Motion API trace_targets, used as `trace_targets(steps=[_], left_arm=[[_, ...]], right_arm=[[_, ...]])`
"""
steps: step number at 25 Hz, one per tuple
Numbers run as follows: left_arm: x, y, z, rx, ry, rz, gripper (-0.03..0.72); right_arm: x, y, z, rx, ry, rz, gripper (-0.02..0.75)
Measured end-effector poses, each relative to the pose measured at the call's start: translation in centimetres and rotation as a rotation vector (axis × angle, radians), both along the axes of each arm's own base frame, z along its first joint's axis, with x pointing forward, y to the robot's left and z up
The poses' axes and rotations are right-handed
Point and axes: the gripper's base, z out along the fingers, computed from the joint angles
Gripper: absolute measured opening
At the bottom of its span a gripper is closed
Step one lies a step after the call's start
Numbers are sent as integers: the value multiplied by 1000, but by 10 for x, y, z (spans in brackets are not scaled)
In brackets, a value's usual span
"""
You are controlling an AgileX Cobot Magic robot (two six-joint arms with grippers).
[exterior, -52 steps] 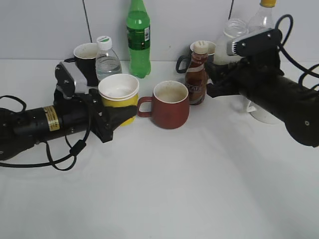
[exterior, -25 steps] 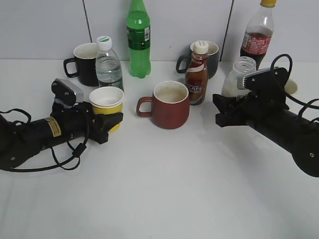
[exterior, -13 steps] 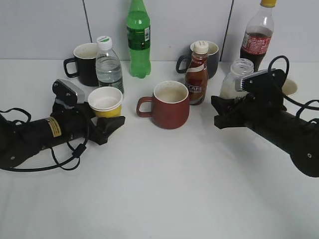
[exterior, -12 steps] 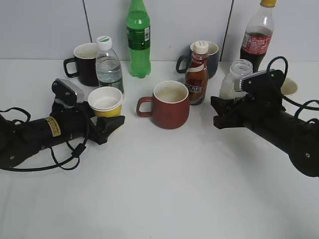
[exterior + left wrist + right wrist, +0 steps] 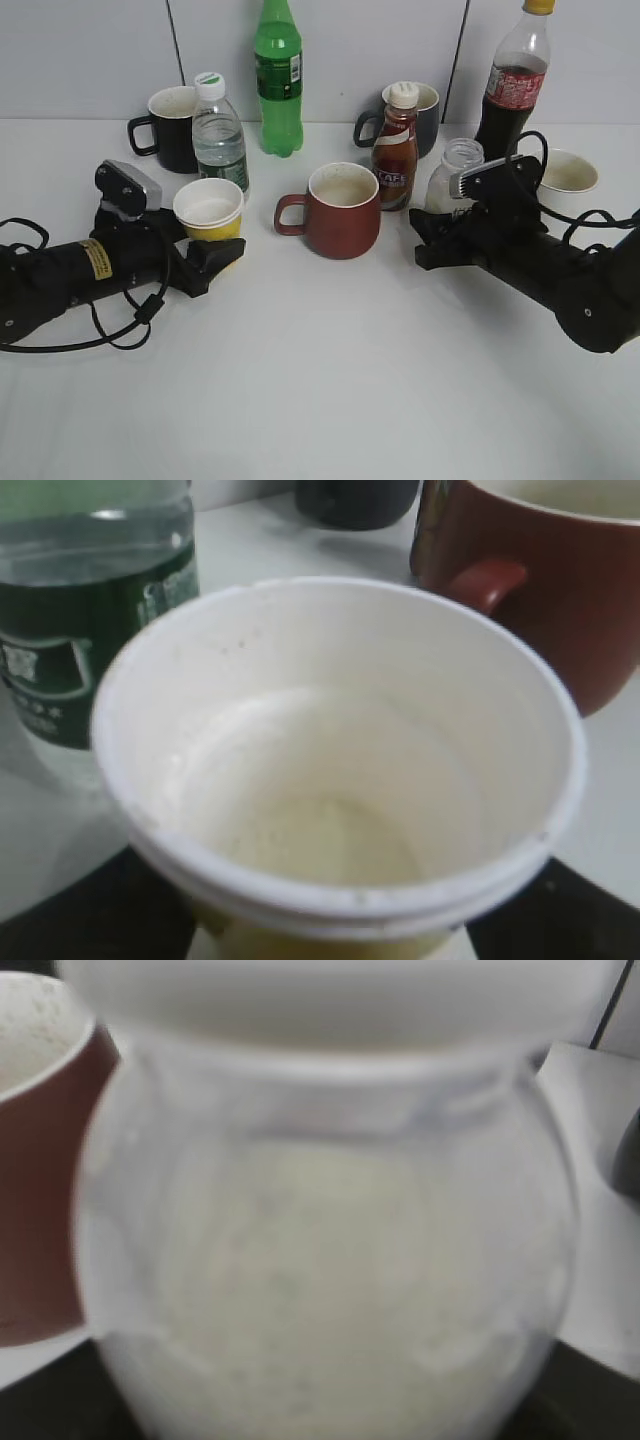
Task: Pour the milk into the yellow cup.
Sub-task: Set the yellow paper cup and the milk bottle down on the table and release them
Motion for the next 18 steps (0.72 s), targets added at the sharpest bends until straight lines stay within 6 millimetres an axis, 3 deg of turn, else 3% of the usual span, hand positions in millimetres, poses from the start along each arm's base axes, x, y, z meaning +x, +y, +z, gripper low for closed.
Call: trace_targets(steps=[11, 18], left_arm=[[-4, 4, -5, 84, 70, 18, 599], [-16, 13, 13, 170, 110, 54, 595]], right_arm=[[0, 1, -5, -16, 30, 7, 479], [-2, -1, -6, -37, 78, 5, 538]])
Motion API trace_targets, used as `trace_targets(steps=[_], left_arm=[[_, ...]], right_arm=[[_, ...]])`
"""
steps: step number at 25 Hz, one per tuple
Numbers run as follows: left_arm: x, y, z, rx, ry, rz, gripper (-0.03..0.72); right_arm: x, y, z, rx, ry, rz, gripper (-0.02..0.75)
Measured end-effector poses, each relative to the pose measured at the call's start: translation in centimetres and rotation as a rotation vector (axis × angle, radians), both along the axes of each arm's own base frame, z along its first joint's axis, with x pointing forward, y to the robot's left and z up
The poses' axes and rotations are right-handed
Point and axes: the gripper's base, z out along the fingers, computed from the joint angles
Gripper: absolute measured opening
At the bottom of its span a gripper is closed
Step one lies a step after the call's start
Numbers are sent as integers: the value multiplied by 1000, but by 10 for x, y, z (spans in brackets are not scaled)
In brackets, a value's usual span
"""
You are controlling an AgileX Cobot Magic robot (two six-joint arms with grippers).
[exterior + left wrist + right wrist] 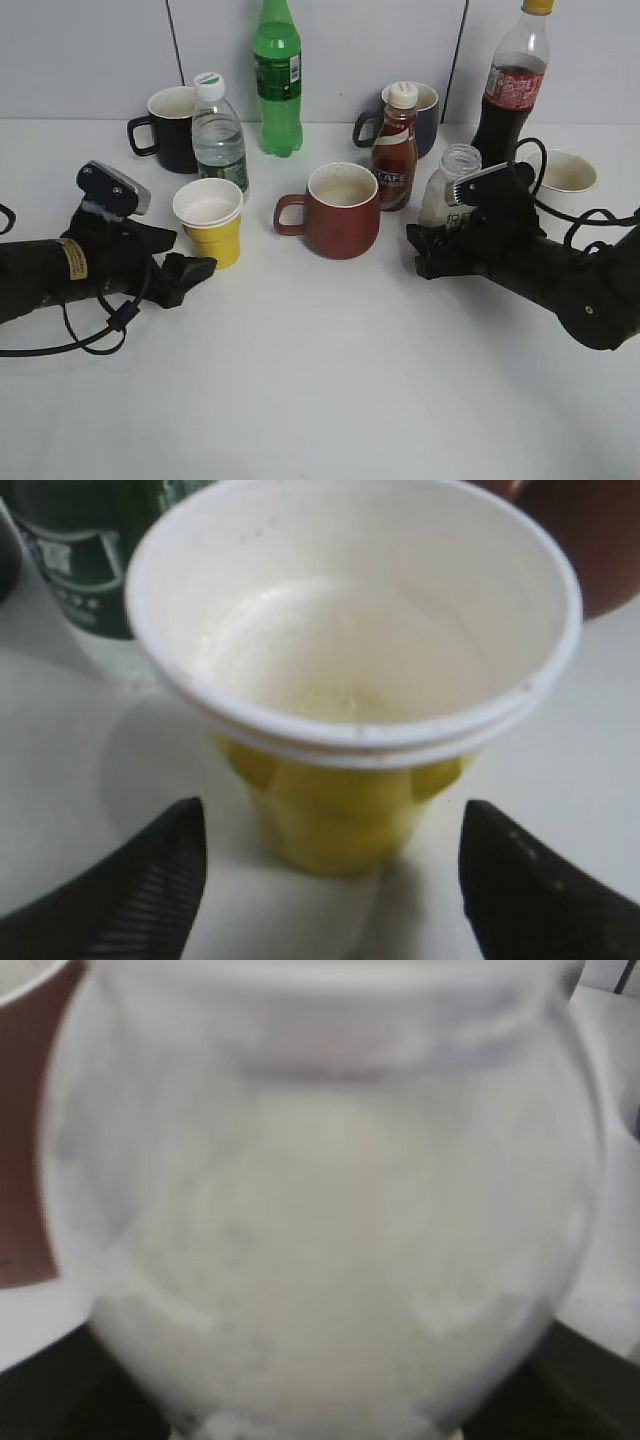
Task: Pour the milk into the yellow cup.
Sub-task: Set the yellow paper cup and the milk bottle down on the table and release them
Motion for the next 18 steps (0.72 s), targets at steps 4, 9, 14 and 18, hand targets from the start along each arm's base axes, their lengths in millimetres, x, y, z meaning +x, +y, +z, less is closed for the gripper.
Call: trace_targets(steps=[4, 9, 14, 18], left_arm=[[-6, 9, 11, 22, 34, 104, 594], [-20, 14, 17, 12, 57, 140, 594], [-33, 19, 25, -4, 107, 181, 593], [-36, 23, 34, -8, 155, 240, 593]], right_arm=[[-1, -1, 6, -13, 54, -13, 548], [-4, -3, 13, -21, 158, -35, 551], [-11, -6, 19, -57, 249, -40, 552], [-17, -10, 26, -80, 341, -74, 553]])
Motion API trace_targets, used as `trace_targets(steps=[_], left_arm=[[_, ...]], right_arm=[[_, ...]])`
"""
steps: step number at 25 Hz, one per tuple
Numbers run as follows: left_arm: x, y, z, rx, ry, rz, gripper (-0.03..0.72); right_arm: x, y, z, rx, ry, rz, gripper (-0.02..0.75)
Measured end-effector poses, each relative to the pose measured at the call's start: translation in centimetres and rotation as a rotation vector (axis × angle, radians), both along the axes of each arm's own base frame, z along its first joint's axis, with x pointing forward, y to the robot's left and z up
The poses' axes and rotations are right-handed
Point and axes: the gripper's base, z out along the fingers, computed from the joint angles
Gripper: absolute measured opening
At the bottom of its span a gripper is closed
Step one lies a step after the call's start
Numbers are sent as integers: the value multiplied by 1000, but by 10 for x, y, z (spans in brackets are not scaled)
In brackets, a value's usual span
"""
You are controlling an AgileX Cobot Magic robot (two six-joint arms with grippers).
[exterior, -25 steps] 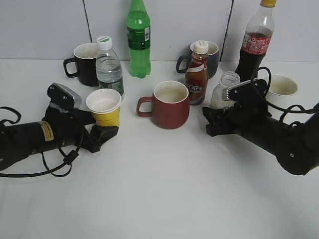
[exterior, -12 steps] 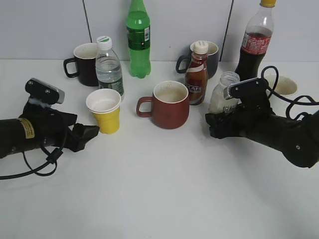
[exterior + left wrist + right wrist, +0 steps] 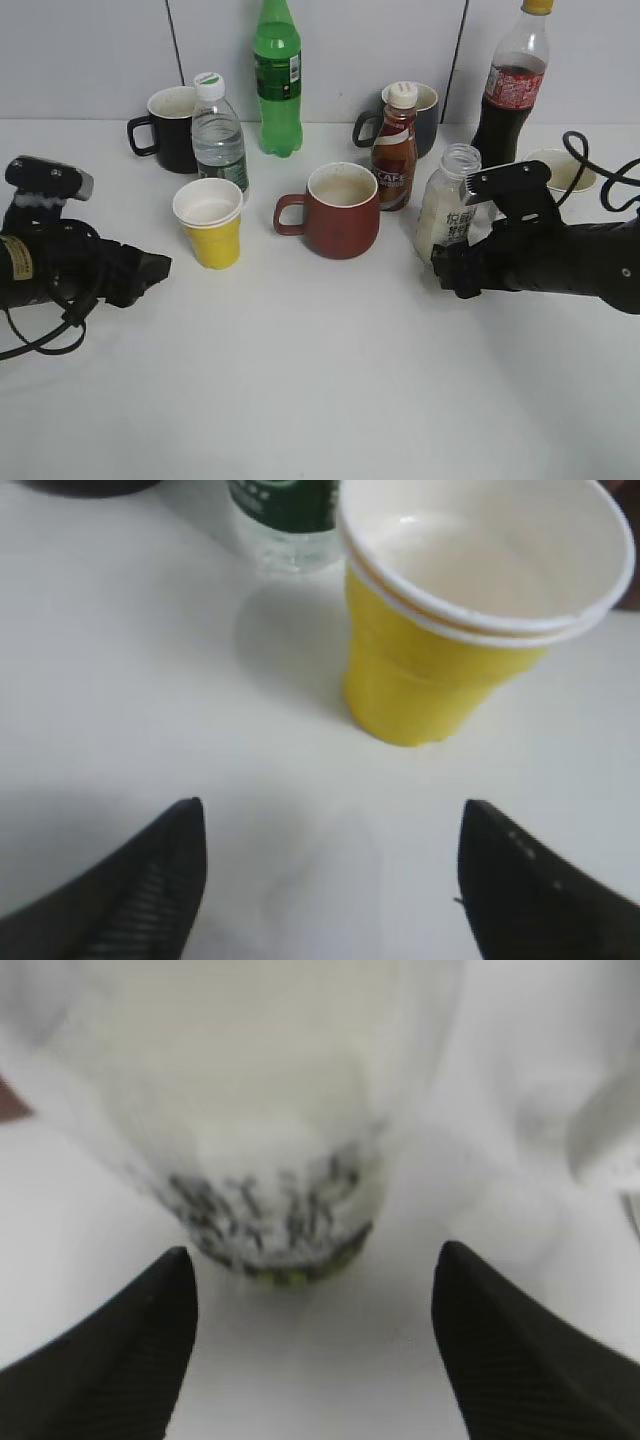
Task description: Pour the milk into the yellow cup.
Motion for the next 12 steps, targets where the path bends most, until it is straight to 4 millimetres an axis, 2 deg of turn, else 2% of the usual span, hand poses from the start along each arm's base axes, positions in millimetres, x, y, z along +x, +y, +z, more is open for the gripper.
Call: trace_targets(steps=[6, 12], left_arm=[[-14, 6, 34, 54, 83, 126, 575], [-39, -6, 66, 103, 108, 138, 549]], right_arm=[[-17, 4, 22, -84, 129, 15, 553], [-49, 21, 73, -129, 164, 74, 553]])
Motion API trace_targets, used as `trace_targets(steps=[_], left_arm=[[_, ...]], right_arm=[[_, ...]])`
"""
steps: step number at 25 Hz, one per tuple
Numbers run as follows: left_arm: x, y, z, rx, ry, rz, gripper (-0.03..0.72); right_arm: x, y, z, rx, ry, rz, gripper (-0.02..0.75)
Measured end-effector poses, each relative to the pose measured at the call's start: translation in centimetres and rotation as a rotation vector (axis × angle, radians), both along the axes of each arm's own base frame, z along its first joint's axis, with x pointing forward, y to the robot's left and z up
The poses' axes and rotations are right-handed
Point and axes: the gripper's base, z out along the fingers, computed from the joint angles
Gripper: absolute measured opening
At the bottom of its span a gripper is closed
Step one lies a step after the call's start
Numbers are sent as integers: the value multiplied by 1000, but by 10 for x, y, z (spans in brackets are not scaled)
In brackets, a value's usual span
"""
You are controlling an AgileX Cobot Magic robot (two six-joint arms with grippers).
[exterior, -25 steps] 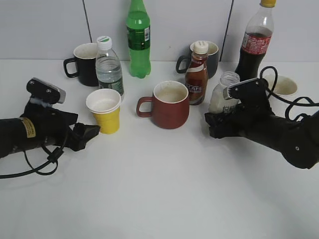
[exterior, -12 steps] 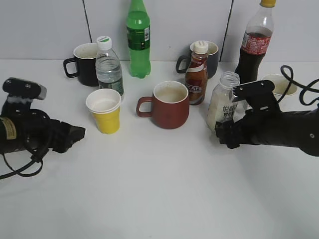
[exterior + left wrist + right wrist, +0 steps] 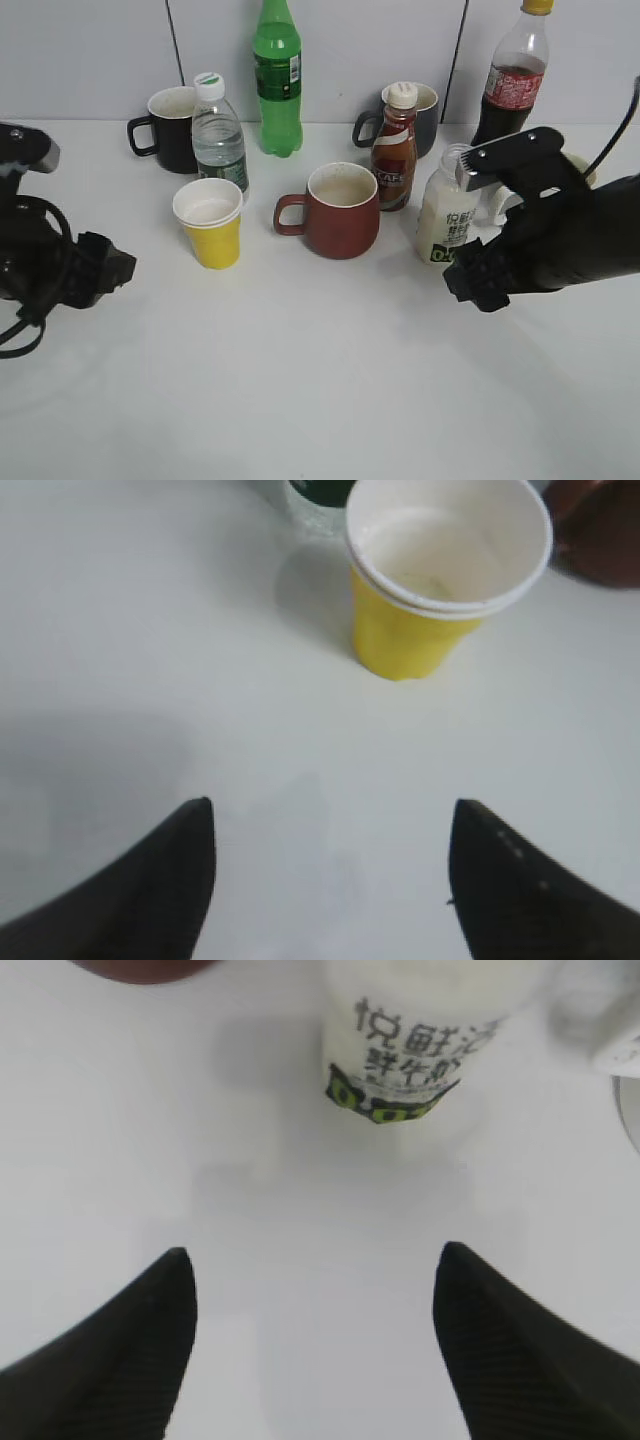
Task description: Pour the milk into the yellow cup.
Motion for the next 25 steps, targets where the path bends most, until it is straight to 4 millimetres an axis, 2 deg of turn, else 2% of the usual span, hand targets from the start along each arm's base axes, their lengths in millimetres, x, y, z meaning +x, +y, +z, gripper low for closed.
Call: trace_targets(steps=[4, 8, 12, 15, 17, 21, 25], left_arm=[[-31, 4, 28, 53, 61, 44, 546], [-70, 22, 56, 68, 133, 130, 546], [-122, 48, 92, -23, 79, 173, 546], [-157, 62, 111, -67, -27, 89, 546], [-178, 69, 119, -102, -99, 27, 543], [-213, 84, 117, -79, -133, -39, 528], [-224, 91, 115, -67, -162, -48, 526]], right_arm=[[-29, -3, 47, 7, -14, 7, 549], [-64, -24, 93, 0, -48, -1, 516], [-103, -47, 126, 8, -87, -3, 493], [-136, -64, 138, 50, -108, -6, 490], [-154, -72, 137, 56, -100, 5, 490], [-192, -93, 129, 68, -114, 16, 489], [-220, -108, 120, 112, -191, 22, 487]])
